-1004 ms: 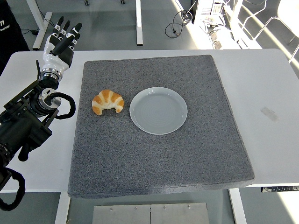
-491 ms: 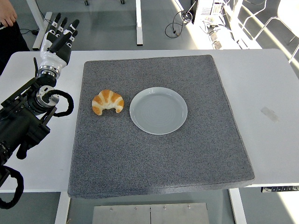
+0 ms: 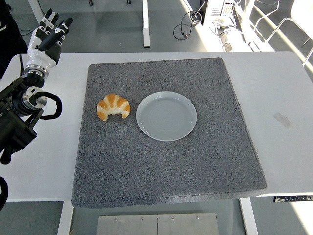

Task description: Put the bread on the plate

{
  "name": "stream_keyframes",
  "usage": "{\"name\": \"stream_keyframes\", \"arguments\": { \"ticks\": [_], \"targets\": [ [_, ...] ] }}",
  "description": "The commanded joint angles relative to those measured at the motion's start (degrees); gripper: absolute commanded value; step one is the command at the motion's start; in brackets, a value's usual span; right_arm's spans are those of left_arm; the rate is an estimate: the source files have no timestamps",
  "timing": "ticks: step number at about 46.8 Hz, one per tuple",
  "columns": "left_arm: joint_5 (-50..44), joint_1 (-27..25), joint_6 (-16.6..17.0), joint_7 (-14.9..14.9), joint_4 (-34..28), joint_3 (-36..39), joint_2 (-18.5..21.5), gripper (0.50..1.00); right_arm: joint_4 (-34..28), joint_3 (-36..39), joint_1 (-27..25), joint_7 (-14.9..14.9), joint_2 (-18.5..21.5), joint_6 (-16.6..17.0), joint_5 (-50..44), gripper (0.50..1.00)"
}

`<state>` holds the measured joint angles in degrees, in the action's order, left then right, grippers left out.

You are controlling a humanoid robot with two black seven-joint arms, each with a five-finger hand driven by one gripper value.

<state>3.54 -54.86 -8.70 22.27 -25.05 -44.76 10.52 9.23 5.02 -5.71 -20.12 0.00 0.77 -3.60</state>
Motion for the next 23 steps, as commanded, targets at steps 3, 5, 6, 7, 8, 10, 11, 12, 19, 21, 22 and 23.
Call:
{"name": "stream_keyframes", "arguments": {
  "ticks": [3,5,6,7,8,10,11,12,19,21,22,23],
  "targets": [
    [0.0,-0.4,0.0,-0.2,-0.1,1.0,0.2,0.980,0.0,0.0,0.0,0.0,0.0,0.0,0.0,1.000],
    [0.0,-0.4,0.0,-0.6,0.0,1.0,0.2,0.980,0.0,0.0,0.0,0.0,0.0,-0.1,0.0,1.000],
    [0.0,-0.4,0.0,-0.9,-0.1,1.1,0.3,0.980,0.0,0.1,0.0,0.0,0.0,0.0,0.0,1.000],
    [0.0,-0.4,0.0,-1.3,-0.1,1.1,0.3,0.980,0.0,0.0,0.0,0.0,0.0,0.0,0.0,1.000],
    [0.0,-0.4,0.0,-1.7,-0.1,1.2,0.3,0.980,0.0,0.0,0.0,0.0,0.0,-0.1,0.0,1.000],
    [0.0,-0.4,0.0,-2.7,-0.1,1.5,0.3,0.980,0.0,0.0,0.0,0.0,0.0,0.0,0.0,1.000],
    [0.0,-0.5,0.0,-3.1,-0.1,1.9,0.3,0.978,0.0,0.0,0.0,0.0,0.0,0.0,0.0,1.000],
    [0.1,-0.6,0.0,-3.6,-0.1,2.4,0.3,0.978,0.0,0.0,0.0,-0.1,0.0,0.0,0.0,1.000],
    [0.0,-0.8,0.1,-4.3,-0.3,5.3,1.9,0.978,0.0,0.0,0.0,0.0,0.0,0.0,0.0,1.000],
    [0.0,-0.9,0.1,-4.3,-1.0,5.6,1.9,0.978,0.0,0.0,0.0,0.0,0.0,-0.1,0.0,1.000],
    [0.0,-1.0,0.2,-4.3,-1.5,5.7,2.0,0.978,0.0,0.0,0.0,0.0,0.0,0.0,0.0,1.000],
    [0.0,-1.0,0.3,-4.3,-2.2,5.7,2.1,0.977,0.0,0.1,0.0,0.0,0.0,0.0,0.0,1.000]
  ]
}}
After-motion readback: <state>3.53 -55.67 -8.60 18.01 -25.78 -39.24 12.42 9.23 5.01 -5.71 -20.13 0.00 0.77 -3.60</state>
